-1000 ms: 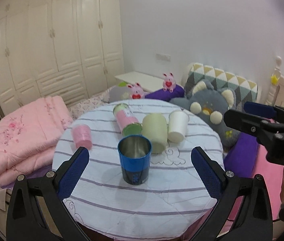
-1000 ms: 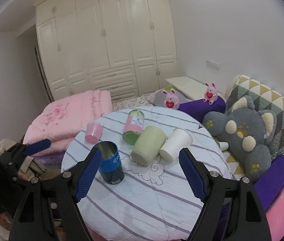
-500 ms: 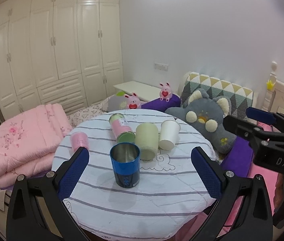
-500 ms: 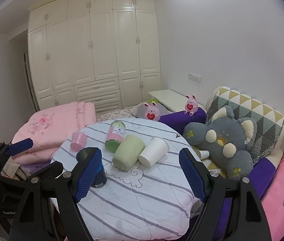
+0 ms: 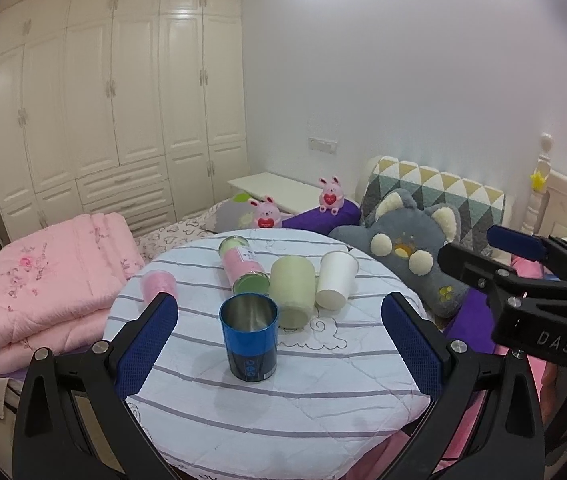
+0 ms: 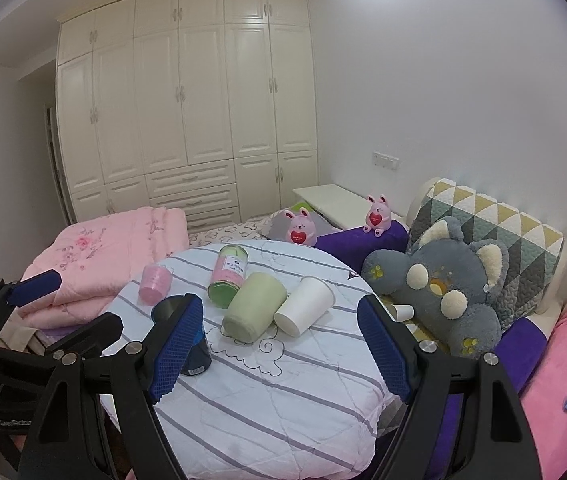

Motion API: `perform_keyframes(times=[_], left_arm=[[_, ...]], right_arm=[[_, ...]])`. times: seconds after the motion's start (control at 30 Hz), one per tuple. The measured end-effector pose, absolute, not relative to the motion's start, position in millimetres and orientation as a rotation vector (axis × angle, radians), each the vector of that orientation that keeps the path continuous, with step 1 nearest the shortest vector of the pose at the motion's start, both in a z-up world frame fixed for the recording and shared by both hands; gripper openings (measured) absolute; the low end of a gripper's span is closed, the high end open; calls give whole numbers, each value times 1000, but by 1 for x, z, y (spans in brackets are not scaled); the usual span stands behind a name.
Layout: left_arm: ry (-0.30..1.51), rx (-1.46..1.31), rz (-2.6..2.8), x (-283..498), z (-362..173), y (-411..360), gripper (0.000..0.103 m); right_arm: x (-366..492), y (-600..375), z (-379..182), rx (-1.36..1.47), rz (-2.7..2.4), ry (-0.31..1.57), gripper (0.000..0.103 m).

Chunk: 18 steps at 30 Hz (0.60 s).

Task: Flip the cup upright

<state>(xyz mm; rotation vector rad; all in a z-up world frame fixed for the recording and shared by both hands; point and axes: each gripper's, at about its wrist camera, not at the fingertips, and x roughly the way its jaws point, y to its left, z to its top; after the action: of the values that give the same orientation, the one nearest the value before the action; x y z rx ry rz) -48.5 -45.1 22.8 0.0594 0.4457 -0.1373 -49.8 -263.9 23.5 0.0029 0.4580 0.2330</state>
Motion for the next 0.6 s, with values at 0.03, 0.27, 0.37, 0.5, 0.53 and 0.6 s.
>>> perform_keyframes(times=[0.03, 0.27, 0.37, 0.5, 0.53, 0.6], left_arm=[[441, 63, -136, -49, 23, -45, 103], [424, 59, -154, -48, 23, -46, 103], [417, 59, -155, -47, 23, -46, 103], [411, 53, -159, -46, 23, -45, 103], [411, 53, -158, -46, 23, -45, 103], [410, 53, -155, -44, 22, -45, 103]], right_arm=[[-49, -264, 23, 2, 235, 459, 81], [-48, -261, 23, -16, 224, 447, 81], [-47, -261, 23, -20, 220, 440, 81], [-45, -260, 21, -22, 218, 436, 81], [-45, -259, 21, -23, 219, 437, 81], [-44, -260, 20, -24, 218, 434, 81]])
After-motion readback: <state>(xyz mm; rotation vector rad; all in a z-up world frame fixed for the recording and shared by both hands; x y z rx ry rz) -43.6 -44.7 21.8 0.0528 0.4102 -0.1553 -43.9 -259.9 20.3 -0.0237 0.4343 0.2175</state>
